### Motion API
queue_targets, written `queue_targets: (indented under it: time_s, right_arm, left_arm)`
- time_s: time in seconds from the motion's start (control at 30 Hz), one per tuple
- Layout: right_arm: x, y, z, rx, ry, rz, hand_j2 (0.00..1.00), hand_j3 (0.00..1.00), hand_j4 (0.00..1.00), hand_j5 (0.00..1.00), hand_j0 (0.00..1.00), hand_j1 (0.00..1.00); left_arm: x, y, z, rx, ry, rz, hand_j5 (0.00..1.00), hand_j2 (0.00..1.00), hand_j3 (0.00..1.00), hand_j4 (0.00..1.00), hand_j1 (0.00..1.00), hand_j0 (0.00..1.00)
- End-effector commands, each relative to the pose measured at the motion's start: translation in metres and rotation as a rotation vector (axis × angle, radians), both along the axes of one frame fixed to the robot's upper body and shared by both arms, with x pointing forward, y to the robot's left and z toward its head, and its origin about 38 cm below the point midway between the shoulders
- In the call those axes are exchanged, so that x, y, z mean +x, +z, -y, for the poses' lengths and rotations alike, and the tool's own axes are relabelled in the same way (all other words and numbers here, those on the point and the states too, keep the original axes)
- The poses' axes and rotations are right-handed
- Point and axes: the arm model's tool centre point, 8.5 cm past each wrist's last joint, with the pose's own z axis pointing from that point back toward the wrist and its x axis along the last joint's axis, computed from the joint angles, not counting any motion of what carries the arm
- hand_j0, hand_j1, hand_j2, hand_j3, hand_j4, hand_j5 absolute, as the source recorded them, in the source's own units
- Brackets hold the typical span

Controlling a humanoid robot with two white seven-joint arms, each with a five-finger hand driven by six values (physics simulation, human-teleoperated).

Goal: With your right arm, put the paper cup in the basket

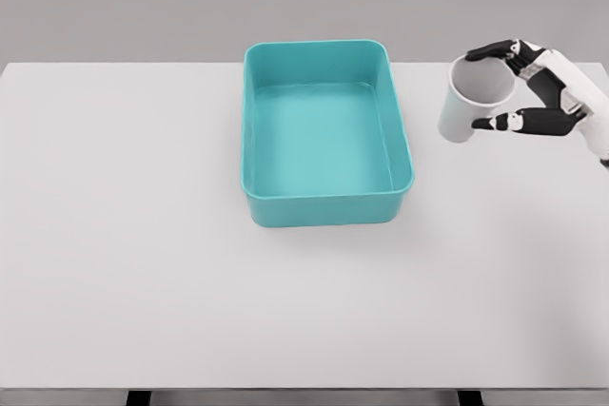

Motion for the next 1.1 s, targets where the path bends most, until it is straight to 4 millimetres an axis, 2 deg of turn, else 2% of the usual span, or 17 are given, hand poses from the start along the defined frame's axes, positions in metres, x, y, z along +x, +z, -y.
queue_targets:
  time_s: [0.0,0.33,0.57,0.7,0.93,1.07]
  right_arm:
    - [0.0,-0.002,-0.004,0.013,0.007,-0.008,0.72,0.72,0.72,0.72,0.72,0.72]
    - [0.011,0.007,-0.022,0.042,0.033,0.008,0.72,0.72,0.72,0.72,0.72,0.72]
    - [0.017,0.008,-0.041,0.049,0.075,0.01,0.71,0.71,0.71,0.71,0.71,0.71]
    - [0.019,0.012,-0.043,0.049,0.078,0.017,0.71,0.71,0.71,0.71,0.71,0.71]
    - [0.026,0.011,-0.068,0.05,0.118,0.004,0.71,0.71,0.71,0.71,0.71,0.71]
    - [0.027,0.011,-0.075,0.056,0.126,0.006,0.71,0.71,0.71,0.71,0.71,0.71]
  left_arm:
    - [0.0,0.0,0.0,0.0,0.001,0.0,1.0,1.0,1.0,1.0,1.0,1.0]
    - [0.0,0.0,0.0,0.0,0.001,0.0,1.0,1.0,1.0,1.0,1.0,1.0]
    - [0.0,0.0,0.0,0.0,-0.001,0.001,1.0,1.0,1.0,1.0,1.0,1.0]
    - [0.0,0.0,0.0,0.0,-0.001,0.0,1.0,1.0,1.0,1.0,1.0,1.0]
    - [0.0,0.0,0.0,0.0,-0.001,0.0,1.0,1.0,1.0,1.0,1.0,1.0]
    - [0.0,0.0,0.0,0.0,-0.001,0.0,1.0,1.0,1.0,1.0,1.0,1.0]
